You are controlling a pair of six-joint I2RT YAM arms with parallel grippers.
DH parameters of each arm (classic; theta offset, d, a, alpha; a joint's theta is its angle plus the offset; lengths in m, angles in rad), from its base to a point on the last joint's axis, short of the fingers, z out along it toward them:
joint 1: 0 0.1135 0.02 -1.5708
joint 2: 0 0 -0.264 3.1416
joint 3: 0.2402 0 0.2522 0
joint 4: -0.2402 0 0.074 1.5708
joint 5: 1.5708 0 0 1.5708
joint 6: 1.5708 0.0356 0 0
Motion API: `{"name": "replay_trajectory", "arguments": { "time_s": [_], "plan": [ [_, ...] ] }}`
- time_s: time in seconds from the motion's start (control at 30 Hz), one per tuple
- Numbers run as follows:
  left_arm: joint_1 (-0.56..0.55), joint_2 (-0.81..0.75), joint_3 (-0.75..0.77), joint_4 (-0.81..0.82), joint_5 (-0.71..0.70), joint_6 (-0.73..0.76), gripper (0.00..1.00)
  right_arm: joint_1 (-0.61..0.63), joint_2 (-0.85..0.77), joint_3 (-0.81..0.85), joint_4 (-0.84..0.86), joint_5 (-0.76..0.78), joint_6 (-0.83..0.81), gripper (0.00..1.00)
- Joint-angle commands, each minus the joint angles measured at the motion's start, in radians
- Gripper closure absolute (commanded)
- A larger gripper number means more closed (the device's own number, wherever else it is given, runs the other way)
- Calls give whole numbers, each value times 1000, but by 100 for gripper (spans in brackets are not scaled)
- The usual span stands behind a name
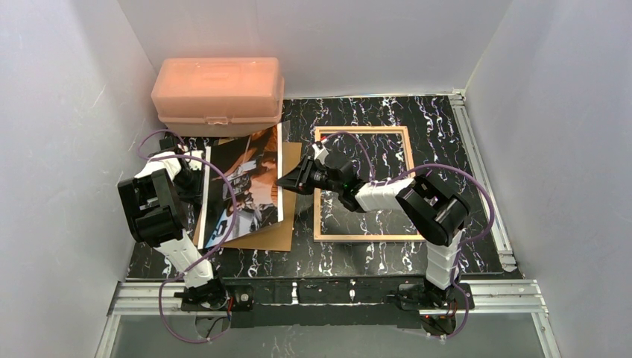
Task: Put the photo into the frame
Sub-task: Pick up the photo frame item at the center of the board.
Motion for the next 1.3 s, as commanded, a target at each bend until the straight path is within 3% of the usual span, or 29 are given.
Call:
{"name": "replay_trajectory", "arguments": {
  "time_s": [0.0,0.5,0.97,1.27],
  "plan": [
    [-5,6,-41,-62,2,7,72,-12,-52,-15,46,-11,3,65],
    [-5,8,-40,-45,-35,27,72,-29,-61,-22,44,-16,11,79],
    [-5,10,-47,-22,-62,45,73,-43,-72,-39,34,-31,8,83],
    [-5,2,-45,-30,-63,44,73,-43,-70,-22,18,-28,0,96]
  ]
}}
